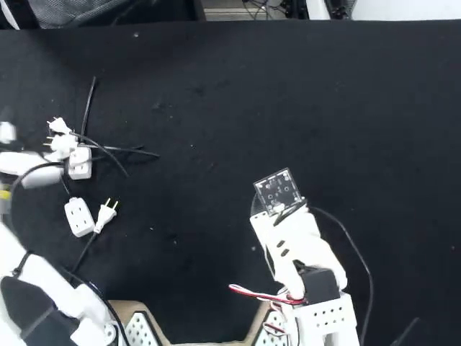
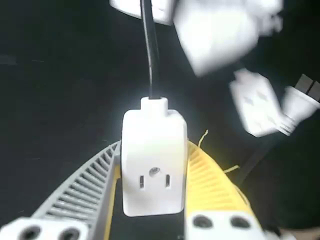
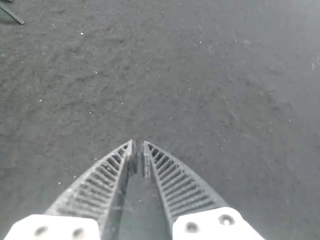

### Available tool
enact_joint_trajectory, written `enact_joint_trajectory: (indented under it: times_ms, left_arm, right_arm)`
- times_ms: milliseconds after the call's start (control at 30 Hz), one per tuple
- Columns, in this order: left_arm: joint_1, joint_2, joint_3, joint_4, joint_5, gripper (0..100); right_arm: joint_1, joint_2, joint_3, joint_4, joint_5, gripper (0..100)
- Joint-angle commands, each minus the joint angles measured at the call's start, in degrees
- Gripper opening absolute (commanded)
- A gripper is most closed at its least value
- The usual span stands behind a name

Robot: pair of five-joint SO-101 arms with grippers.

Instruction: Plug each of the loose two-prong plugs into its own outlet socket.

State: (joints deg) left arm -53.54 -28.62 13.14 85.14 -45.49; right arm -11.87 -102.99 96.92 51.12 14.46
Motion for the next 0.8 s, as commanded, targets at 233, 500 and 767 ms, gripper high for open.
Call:
enact_joint_trajectory:
  times_ms: [233,500,767]
  left_arm:
    - [-4.1,-1.8,-18.3,0.4,8.1,3]
    - [35.8,-1.2,-11.3,13.1,33.1,3]
    - [68.5,4.6,14.2,-17.5,44.0,3]
  right_arm:
    - [0.0,-2.7,-0.4,0.0,-0.5,1.2]
    - [12.1,-2.8,-3.0,-0.4,-9.8,1.1]
    - [17.9,-2.8,-1.9,-3.7,-12.6,1.1]
